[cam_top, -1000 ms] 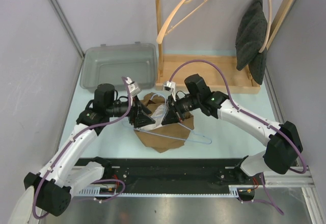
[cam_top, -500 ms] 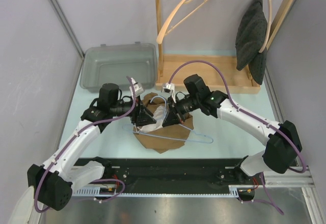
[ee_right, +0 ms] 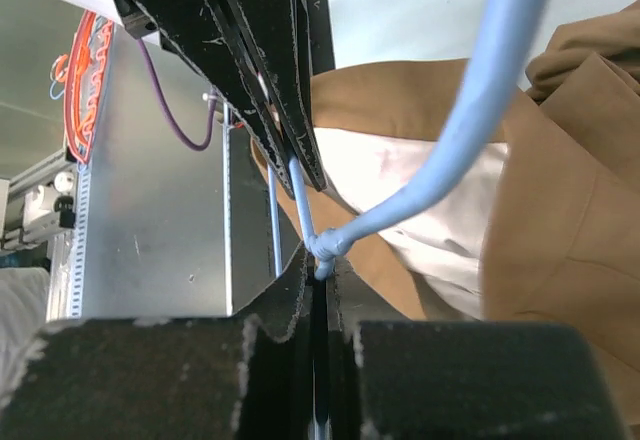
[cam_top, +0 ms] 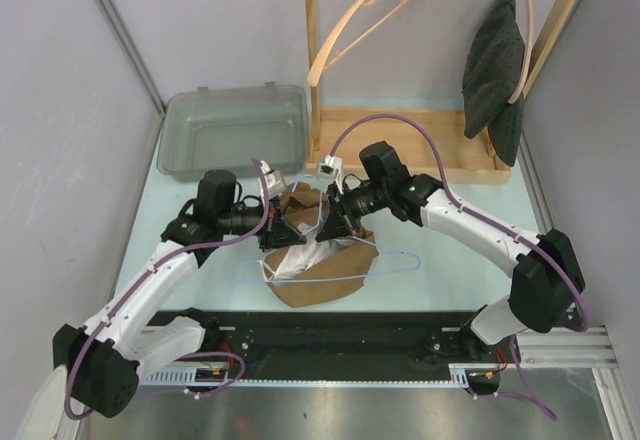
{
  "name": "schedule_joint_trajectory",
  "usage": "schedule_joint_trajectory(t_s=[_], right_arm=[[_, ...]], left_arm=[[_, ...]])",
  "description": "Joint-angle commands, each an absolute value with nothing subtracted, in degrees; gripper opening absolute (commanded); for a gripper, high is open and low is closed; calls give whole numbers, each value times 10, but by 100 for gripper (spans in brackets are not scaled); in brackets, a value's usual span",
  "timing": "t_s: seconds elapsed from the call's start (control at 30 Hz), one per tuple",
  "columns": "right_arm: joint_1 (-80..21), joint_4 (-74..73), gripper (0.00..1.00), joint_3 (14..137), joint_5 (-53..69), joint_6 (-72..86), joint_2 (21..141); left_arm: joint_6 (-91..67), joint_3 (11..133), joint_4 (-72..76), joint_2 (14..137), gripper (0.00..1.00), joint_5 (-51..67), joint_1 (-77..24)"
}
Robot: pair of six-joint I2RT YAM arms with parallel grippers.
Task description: Place the skirt on the hanger
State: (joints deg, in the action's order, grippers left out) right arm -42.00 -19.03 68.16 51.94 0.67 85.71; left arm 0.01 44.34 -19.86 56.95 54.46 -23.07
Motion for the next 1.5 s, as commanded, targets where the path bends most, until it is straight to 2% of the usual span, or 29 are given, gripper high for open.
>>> schedule_joint_trajectory(t_s=[0.0,0.13,0.2,0.27,0.47,0.77,0.93,1.0,1.03,1.07,1.13,1.4,1.43,1.47], right_arm=[[-433,-135,0,716,540,37,858],[-427,-131,4,718,481,61,869],[-417,-134,16,719,453,75,876],[-408,-137,17,718,451,79,889],[-403,-151,38,718,411,69,902],[-394,-215,41,718,357,29,883],[-393,-254,39,717,330,13,857],[-393,-258,34,715,319,12,850],[-393,-258,29,713,318,12,843],[-393,-257,14,713,317,11,840],[-396,-253,1,711,311,12,835],[-467,-228,0,709,185,-11,835],[-477,-223,0,708,171,-20,836],[-491,-213,0,702,136,-23,838]], left_arm=[[4,439,-159,561,0,495,-226],[4,438,-163,545,0,439,-226],[7,436,-164,537,0,425,-226],[9,435,-164,527,0,404,-226],[13,437,-171,519,0,369,-226],[14,437,-171,501,0,318,-226],[16,436,-177,495,0,286,-226],[15,434,-178,493,0,280,-226],[13,433,-177,490,0,270,-226],[13,432,-177,490,0,269,-226],[10,432,-175,491,0,262,-226],[-12,432,-150,503,0,243,-226],[-17,432,-149,504,1,241,-226],[-18,432,-147,508,9,239,-226]])
